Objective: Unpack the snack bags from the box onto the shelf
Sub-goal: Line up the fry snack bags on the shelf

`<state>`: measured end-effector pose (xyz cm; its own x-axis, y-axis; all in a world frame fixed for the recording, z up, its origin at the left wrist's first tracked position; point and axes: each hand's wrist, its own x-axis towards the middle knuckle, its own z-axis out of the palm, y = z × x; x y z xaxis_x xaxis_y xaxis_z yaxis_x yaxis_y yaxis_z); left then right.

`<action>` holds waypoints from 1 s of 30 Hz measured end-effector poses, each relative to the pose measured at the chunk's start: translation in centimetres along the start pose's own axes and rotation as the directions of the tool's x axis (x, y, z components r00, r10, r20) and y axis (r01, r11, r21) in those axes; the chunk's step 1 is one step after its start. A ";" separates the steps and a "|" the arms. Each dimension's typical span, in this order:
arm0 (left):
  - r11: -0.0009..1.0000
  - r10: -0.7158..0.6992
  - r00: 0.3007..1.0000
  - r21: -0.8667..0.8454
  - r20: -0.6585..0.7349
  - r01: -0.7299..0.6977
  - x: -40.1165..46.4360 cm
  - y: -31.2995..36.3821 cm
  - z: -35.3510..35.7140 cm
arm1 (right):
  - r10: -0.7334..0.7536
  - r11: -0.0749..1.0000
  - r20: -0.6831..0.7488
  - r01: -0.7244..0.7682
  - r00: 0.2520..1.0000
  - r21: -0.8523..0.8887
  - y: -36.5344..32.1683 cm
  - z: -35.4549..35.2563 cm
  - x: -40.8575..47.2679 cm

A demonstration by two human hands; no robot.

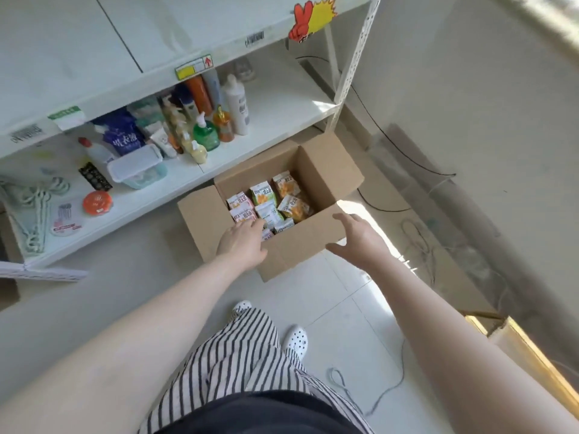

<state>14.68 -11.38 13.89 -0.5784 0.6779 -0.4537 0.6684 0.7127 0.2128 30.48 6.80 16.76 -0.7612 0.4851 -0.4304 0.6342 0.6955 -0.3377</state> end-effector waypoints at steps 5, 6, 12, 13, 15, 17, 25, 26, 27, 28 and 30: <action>0.995 -0.094 0.995 -0.025 0.016 0.094 4.0 -0.9 -1.4 | -0.055 0.998 0.060 0.056 0.997 -0.014 -0.1 -1.4 6.1; 0.995 -0.096 0.995 -0.031 0.018 0.097 5.1 -0.9 -1.7 | -0.061 0.998 0.076 0.063 0.995 -0.017 -0.1 -1.7 7.4; 0.993 -0.111 0.991 -0.042 0.068 0.114 11.9 -0.7 -1.6 | -0.106 0.994 0.122 0.109 0.987 -0.011 1.2 -3.4 15.4; 0.992 -0.117 0.990 -0.034 0.074 0.120 12.8 -0.9 -1.4 | -0.108 0.994 0.124 0.109 0.986 -0.005 1.6 -3.6 16.8; 0.989 -0.144 0.986 -0.031 0.079 0.147 14.6 -1.2 -1.4 | -0.102 0.995 0.133 0.102 0.986 0.004 2.2 -4.0 19.4; 0.984 -0.173 0.982 -0.034 0.080 0.176 16.4 -1.5 -1.5 | -0.095 0.995 0.152 0.094 0.984 0.018 2.7 -4.2 22.1; 0.956 -0.270 0.962 -0.106 0.053 0.274 26.9 -3.1 3.8 | -0.153 0.988 0.329 0.154 0.932 0.023 4.9 1.6 35.7; 0.950 -0.278 0.959 -0.131 0.055 0.283 28.3 -3.2 5.4 | -0.157 0.987 0.347 0.159 0.925 0.023 5.5 3.3 37.3; 0.944 -0.283 0.957 -0.158 0.058 0.289 29.8 -3.3 7.1 | -0.157 0.987 0.363 0.158 0.919 0.025 6.2 5.0 39.0; 0.940 -0.285 0.957 -0.180 0.062 0.291 31.2 -3.3 8.9 | -0.158 0.987 0.376 0.161 0.913 0.024 7.1 7.0 40.6; 0.933 -0.281 0.958 -0.214 0.065 0.288 34.2 -3.4 12.6 | -0.145 0.988 0.401 0.155 0.905 0.007 8.9 10.9 43.8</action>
<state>-1.44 7.12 -13.24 -0.7111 0.4374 -0.5505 0.3574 0.8991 0.2527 4.27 28.40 -14.23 -0.7263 0.1259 -0.6757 0.5093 0.7588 -0.4060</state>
